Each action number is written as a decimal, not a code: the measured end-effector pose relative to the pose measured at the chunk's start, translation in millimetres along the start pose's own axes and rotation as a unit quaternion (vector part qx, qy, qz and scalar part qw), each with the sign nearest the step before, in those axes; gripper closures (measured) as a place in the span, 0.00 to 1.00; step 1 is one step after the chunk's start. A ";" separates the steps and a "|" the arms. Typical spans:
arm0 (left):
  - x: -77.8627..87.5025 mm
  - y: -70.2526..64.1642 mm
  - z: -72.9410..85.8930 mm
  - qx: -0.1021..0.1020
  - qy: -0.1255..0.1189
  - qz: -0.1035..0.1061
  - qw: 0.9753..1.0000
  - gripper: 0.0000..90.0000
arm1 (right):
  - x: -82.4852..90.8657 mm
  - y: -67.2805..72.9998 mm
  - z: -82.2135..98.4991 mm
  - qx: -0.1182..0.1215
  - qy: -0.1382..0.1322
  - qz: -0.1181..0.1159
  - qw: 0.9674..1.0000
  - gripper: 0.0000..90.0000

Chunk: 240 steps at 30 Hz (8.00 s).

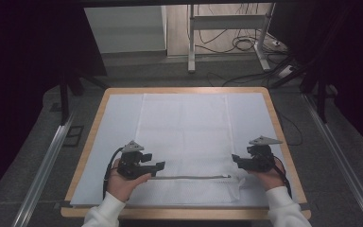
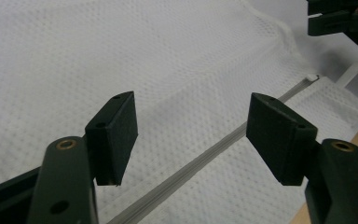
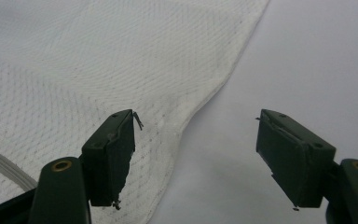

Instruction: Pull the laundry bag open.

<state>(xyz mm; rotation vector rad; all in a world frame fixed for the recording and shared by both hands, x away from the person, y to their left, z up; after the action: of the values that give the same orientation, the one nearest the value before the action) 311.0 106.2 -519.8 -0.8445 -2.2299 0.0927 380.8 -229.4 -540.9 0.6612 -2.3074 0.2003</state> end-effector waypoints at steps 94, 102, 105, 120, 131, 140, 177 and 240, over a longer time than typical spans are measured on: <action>-97.6 -110.6 -22.4 -0.072 0.079 0.079 0.991 0.38 | -1.7 -7.2 1.1 0.016 0.003 0.024 1.000 0.29; -106.1 -116.8 -22.3 -0.071 0.086 0.084 0.990 0.39 | -1.6 -8.4 1.5 0.017 0.003 0.027 0.999 0.29; -108.6 -118.3 -21.5 -0.073 0.090 0.085 0.990 0.40 | -1.9 -8.2 1.8 0.017 0.004 0.027 0.999 0.29; -123.0 -128.5 -18.5 -0.079 0.108 0.089 0.987 0.40 | -3.0 -8.1 2.2 0.018 0.007 0.027 0.999 0.29; -130.3 -135.1 -22.2 -0.076 0.116 0.094 0.986 0.40 | -1.8 -8.7 1.7 0.016 0.005 0.027 1.000 0.29; -138.7 -137.7 -20.2 -0.063 0.130 0.101 0.984 0.45 | -1.3 -9.4 1.2 0.018 0.002 0.029 0.999 0.29; -161.1 -146.6 -14.4 -0.041 0.159 0.124 0.979 0.68 | 1.5 -12.6 -0.6 0.026 -0.008 0.050 0.998 0.29; -152.4 -149.2 -11.9 -0.059 0.121 0.145 0.980 0.95 | 10.8 -11.1 -6.3 -0.028 -0.012 0.009 0.999 0.28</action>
<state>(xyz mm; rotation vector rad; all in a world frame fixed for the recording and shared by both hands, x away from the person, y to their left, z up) 315.6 -103.6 -559.7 -1.1784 -1.8900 -0.0059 383.8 -241.2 -529.5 0.6175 -2.3330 0.1363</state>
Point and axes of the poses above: each handheld gripper's, and its own axes: x roughly backward along the jaws, z roughly out of its underside, y roughly to its left, the point moved 7 cm from there along -x, roughly forward along the jaws
